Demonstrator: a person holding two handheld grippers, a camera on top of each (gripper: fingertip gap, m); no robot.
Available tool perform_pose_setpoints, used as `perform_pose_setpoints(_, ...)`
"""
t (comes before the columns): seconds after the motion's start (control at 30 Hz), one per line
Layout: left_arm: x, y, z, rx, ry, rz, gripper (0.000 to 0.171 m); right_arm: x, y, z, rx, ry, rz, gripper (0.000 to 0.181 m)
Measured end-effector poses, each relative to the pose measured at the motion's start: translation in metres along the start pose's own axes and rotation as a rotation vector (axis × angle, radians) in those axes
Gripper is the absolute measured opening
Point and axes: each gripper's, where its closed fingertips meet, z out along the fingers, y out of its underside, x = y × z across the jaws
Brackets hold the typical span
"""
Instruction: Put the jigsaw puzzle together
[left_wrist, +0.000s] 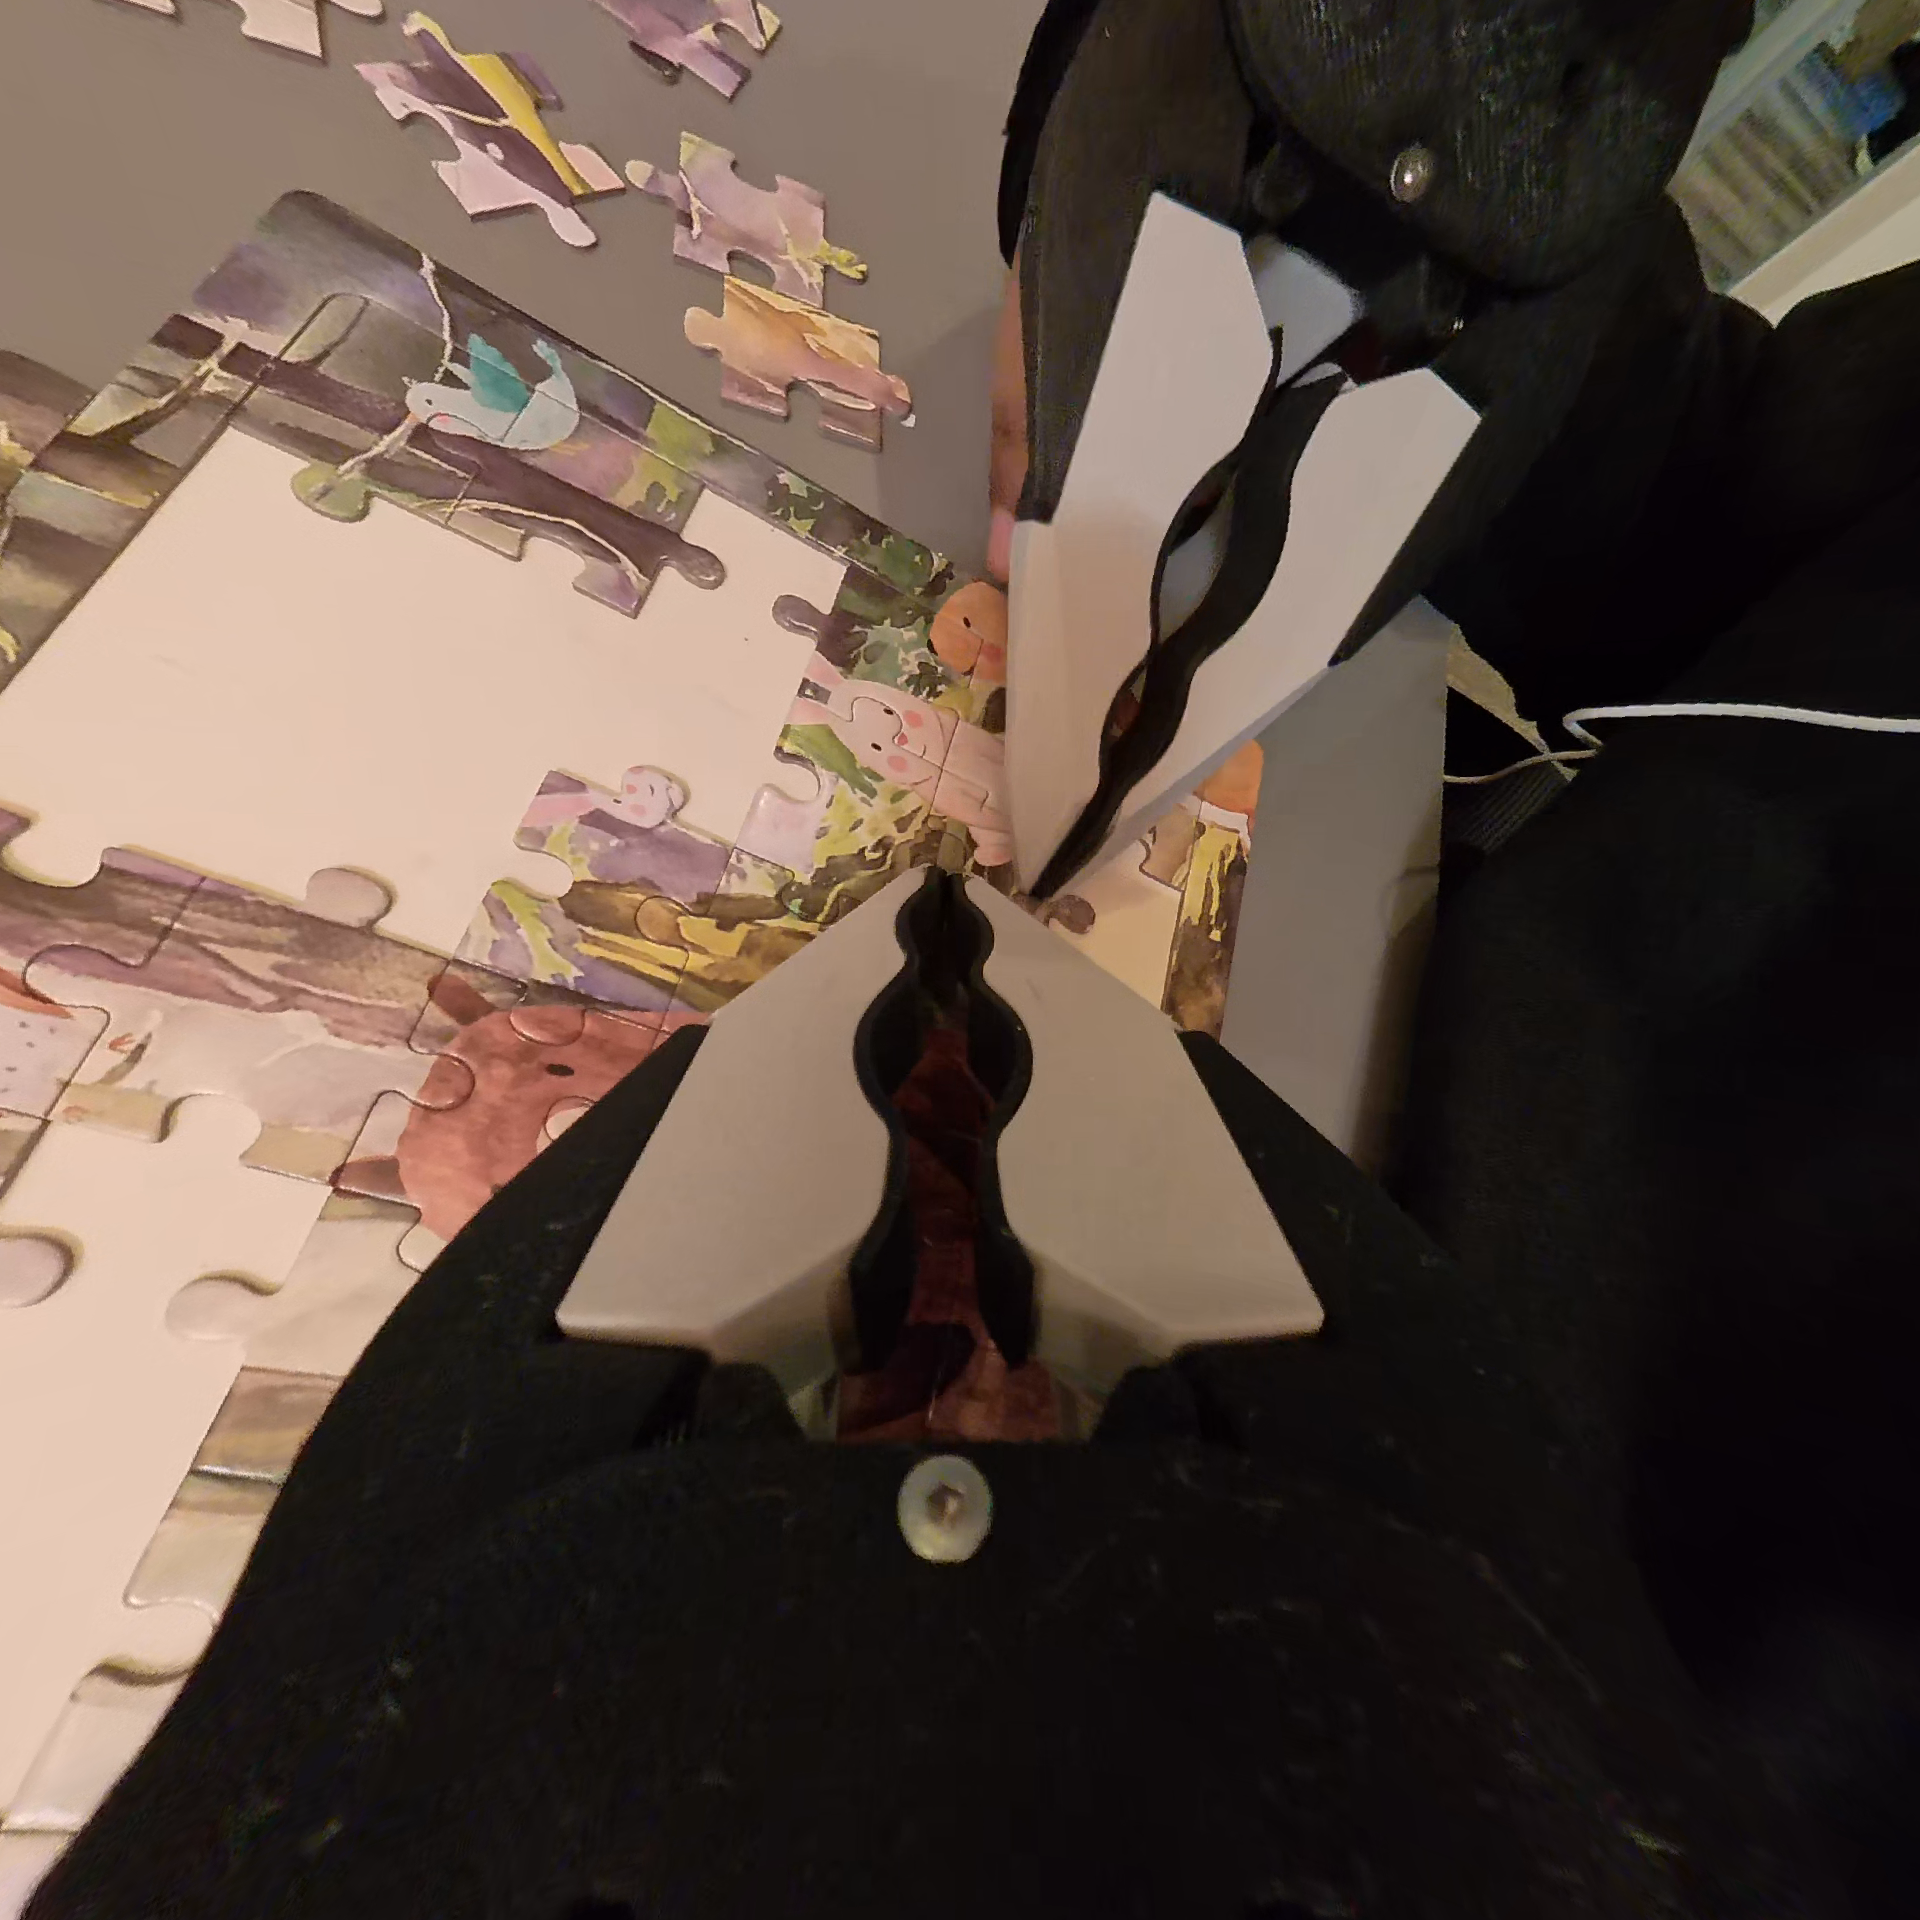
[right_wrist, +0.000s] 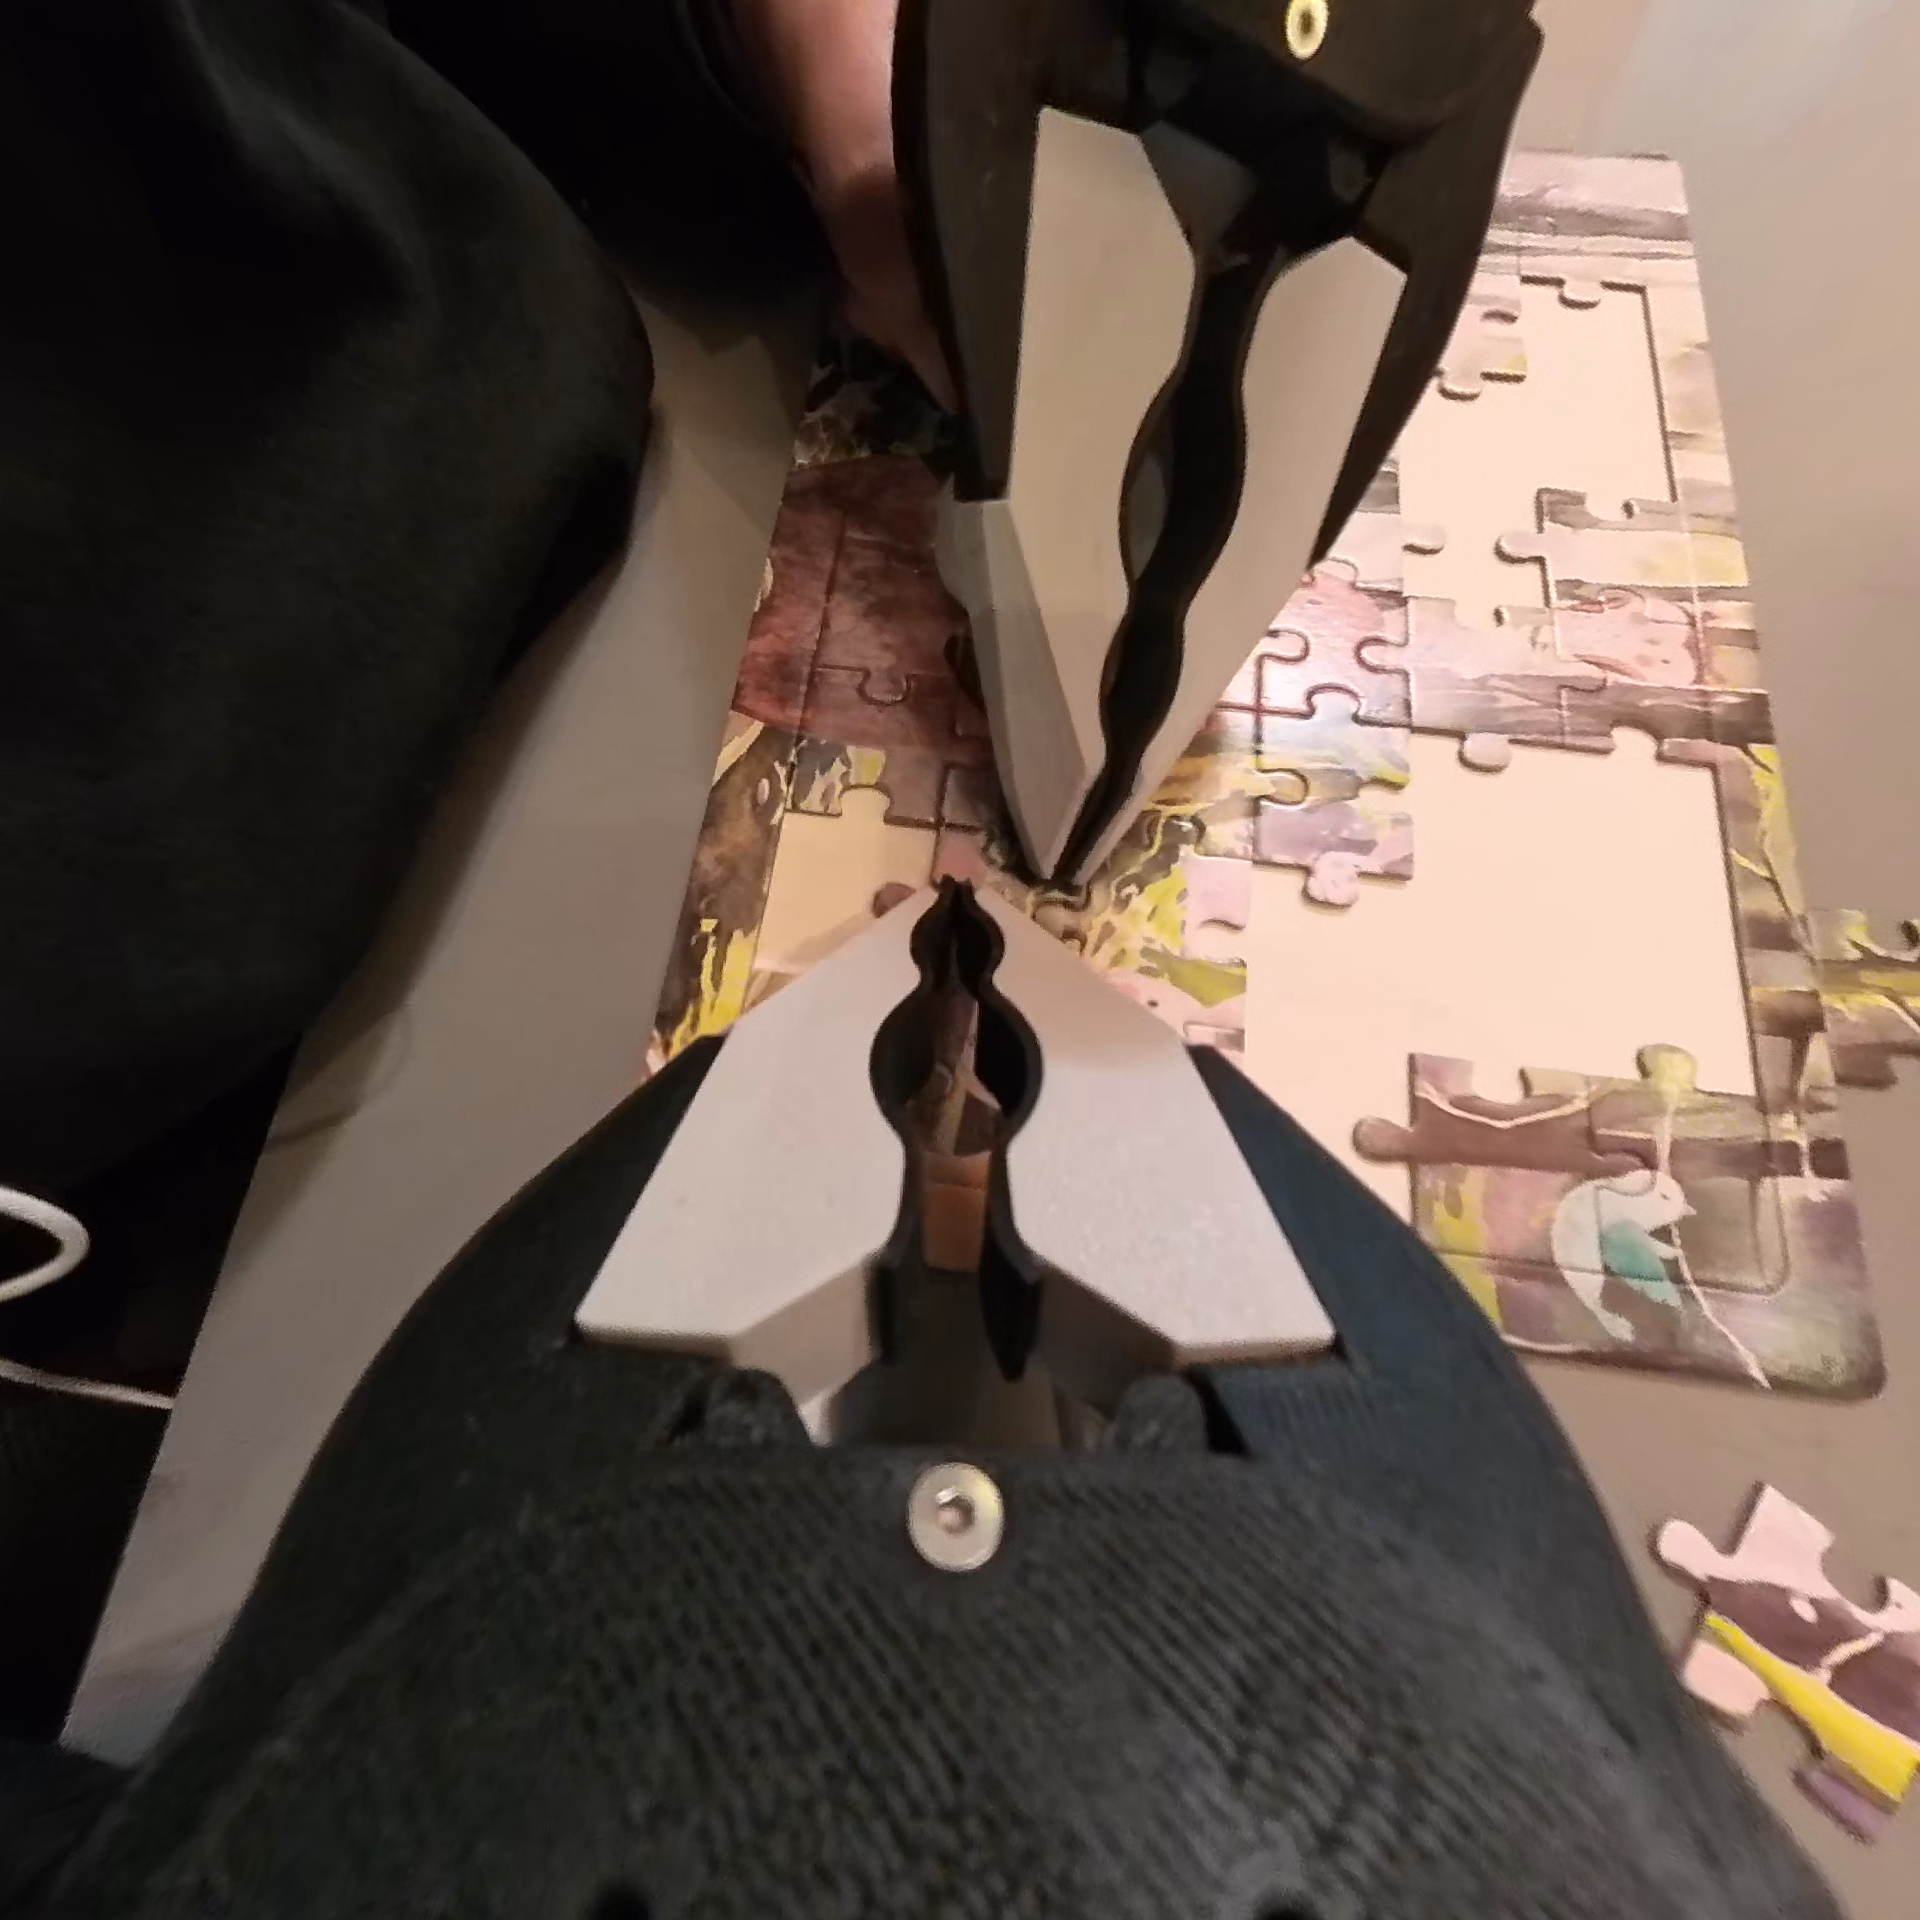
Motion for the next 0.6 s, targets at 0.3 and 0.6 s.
perform_pose_setpoints(0.3, -0.001, 0.001, 0.001, -0.008, -0.004, -0.001, 0.0, 0.005, 0.0, 0.001, -0.005, 0.023, 0.026, 0.0)
perform_pose_setpoints(0.6, -0.001, 0.001, 0.001, -0.008, -0.003, -0.004, 0.0, 0.008, 0.005, -0.005, -0.005, 0.026, 0.048, 0.0)
